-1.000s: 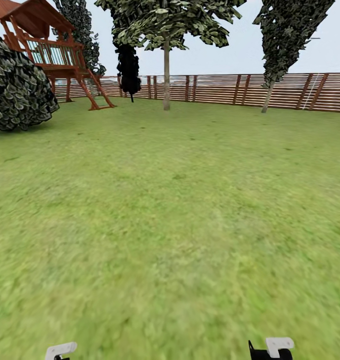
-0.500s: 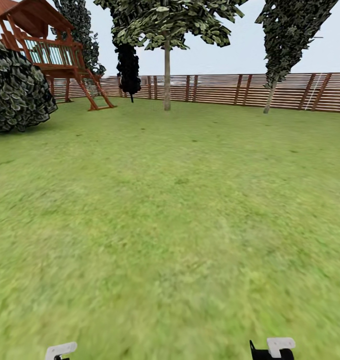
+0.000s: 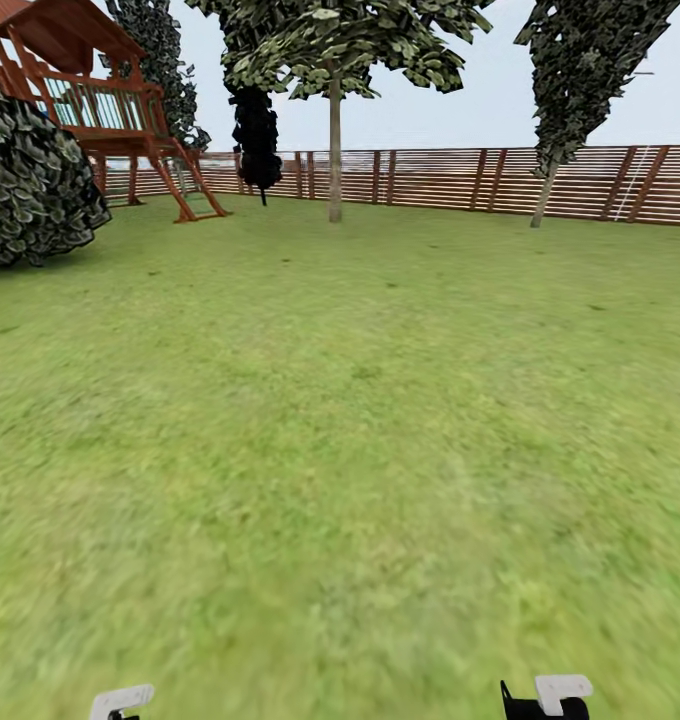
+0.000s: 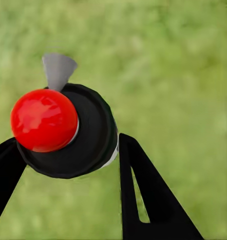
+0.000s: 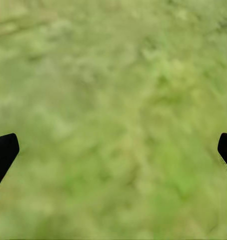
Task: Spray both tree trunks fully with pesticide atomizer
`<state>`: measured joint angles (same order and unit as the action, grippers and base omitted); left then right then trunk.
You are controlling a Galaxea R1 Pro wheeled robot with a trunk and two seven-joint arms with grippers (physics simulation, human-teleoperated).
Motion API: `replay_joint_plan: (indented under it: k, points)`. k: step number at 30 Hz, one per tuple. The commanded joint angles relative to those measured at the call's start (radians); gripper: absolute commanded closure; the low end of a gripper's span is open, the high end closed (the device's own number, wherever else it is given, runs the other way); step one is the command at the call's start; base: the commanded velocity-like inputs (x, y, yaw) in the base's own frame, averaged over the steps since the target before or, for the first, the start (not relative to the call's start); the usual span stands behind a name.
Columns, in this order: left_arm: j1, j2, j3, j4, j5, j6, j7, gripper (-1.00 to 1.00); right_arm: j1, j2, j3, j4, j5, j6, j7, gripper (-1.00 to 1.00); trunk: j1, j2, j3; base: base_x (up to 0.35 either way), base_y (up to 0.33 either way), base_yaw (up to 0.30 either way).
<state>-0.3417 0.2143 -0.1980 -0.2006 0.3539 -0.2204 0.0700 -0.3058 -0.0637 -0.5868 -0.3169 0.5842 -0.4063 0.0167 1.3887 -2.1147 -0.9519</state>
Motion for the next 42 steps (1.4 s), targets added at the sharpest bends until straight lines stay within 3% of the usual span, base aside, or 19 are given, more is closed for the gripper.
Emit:
replay_joint_plan:
  k: [1,42]
  points:
    - [0.0,0.0,-0.011,0.0,0.004,-0.002,0.014,1.0,-0.001,0.001,-0.008,0.001,0.009,-0.005,0.002,-1.0,0.0,0.0,-0.001,0.335,0.0,0.0]
    - [0.0,0.0,-0.011,0.0,0.004,-0.002,0.014,1.0,-0.001,0.008,-0.008,0.001,0.009,-0.005,0.002,-1.0,0.0,0.0,-0.001,0.335,0.0,0.0]
